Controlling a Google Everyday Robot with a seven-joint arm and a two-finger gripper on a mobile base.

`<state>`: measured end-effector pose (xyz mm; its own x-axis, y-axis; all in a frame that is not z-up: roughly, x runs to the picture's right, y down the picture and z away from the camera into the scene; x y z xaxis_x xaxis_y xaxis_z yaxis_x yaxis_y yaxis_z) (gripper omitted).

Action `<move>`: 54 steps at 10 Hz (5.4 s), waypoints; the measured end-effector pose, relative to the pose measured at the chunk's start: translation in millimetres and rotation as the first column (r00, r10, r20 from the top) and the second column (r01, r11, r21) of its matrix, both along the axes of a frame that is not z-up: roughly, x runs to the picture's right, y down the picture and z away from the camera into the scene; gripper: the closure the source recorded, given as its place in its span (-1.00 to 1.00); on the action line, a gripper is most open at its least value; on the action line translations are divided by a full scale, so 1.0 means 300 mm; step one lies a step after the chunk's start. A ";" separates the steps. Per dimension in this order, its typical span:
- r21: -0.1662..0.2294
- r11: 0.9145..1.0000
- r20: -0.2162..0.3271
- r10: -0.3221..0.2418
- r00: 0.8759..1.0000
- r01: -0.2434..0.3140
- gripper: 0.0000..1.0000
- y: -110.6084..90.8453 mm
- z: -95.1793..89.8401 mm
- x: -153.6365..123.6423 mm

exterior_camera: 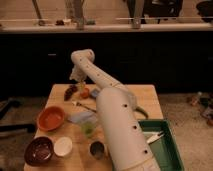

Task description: Place grapes in plastic cup

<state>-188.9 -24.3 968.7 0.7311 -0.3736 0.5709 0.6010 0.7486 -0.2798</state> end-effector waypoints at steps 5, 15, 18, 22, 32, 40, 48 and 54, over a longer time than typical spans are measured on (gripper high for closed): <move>0.120 0.992 0.049 0.041 0.998 -0.047 -0.60 0.044 -0.024 -0.022; 0.116 0.993 0.035 -0.006 0.999 0.002 -0.60 0.099 0.067 -0.090; 0.115 0.993 0.034 -0.008 0.999 0.004 -0.60 0.102 0.069 -0.090; 0.115 0.993 0.035 -0.009 0.999 0.005 -0.60 0.102 0.068 -0.093; 0.120 0.993 0.124 -0.034 0.992 0.019 -0.60 0.111 0.107 -0.225; 0.087 0.995 0.152 -0.052 0.987 0.038 -0.60 0.135 0.116 -0.214; 0.062 0.996 0.152 -0.068 0.986 0.059 0.38 0.159 0.126 -0.218; 0.071 0.997 0.158 -0.045 0.986 0.034 1.00 0.160 0.121 -0.198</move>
<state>-248.3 23.6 1005.1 0.6166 -0.4422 0.6513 0.6631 0.7377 -0.1269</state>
